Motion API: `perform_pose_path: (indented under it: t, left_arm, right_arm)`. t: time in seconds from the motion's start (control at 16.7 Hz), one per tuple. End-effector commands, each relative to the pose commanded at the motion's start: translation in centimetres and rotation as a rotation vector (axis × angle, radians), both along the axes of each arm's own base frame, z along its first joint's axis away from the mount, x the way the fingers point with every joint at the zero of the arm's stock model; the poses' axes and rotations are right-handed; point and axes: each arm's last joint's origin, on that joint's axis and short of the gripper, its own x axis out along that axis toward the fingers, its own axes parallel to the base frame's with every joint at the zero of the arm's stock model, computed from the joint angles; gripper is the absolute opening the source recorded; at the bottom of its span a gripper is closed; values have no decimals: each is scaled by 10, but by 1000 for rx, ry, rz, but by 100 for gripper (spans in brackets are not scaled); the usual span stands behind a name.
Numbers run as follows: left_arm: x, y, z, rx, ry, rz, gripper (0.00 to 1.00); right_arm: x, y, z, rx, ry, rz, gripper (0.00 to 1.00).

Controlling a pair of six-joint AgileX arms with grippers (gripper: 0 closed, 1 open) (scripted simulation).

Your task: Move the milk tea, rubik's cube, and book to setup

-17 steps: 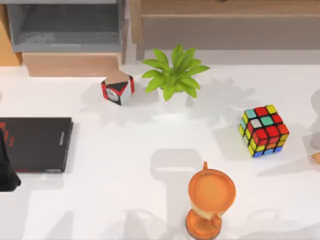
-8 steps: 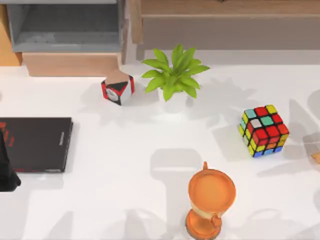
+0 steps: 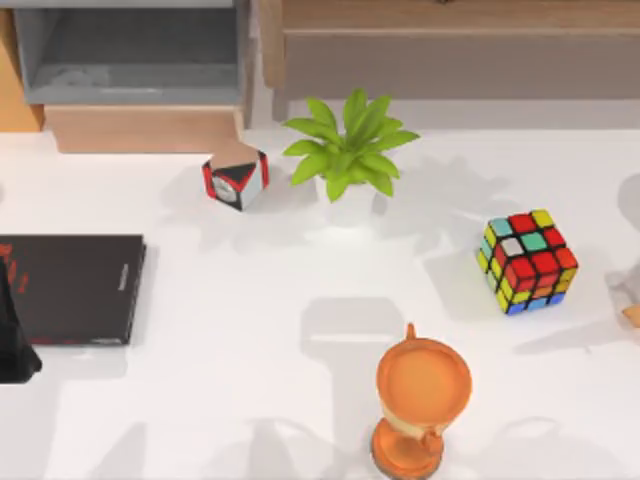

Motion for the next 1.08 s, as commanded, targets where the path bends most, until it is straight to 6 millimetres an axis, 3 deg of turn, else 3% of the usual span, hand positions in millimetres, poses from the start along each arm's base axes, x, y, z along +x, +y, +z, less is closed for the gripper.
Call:
perform_pose_path:
  t: [0.3,0.54,0.72,0.84,1.08]
  left_arm:
    - [0,0,0,0,0,0,100]
    - [0,0,0,0,0,0,100]
    - [0,0,0,0,0,0,100]
    - [0,0,0,0,0,0,100]
    - [0,0,0,0,0,0,100]
  right_arm:
    - [3,-1,6,-5,-14,1,100]
    - [17,-13,50,-22,-103,-9,100]
    - [18,-16,79,-36,-142,0,100]
    - [10,-12,80,-33,-121,10,100]
    - [-13,-1,61,-11,-34,7,100]
